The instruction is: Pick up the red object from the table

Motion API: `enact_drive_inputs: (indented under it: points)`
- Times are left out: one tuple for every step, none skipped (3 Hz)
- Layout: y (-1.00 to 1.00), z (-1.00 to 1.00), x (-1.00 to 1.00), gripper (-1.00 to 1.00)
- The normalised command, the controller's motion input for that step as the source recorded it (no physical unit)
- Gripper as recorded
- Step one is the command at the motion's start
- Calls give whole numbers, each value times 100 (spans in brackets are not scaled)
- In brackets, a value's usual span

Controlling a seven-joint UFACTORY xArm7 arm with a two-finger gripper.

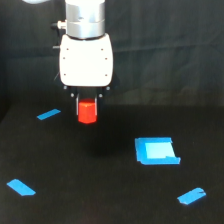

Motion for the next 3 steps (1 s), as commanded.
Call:
enact_drive_inputs:
  points:
    - [2,2,0,-96]
    - [15,2,10,-100]
    - [6,5,-2,-100]
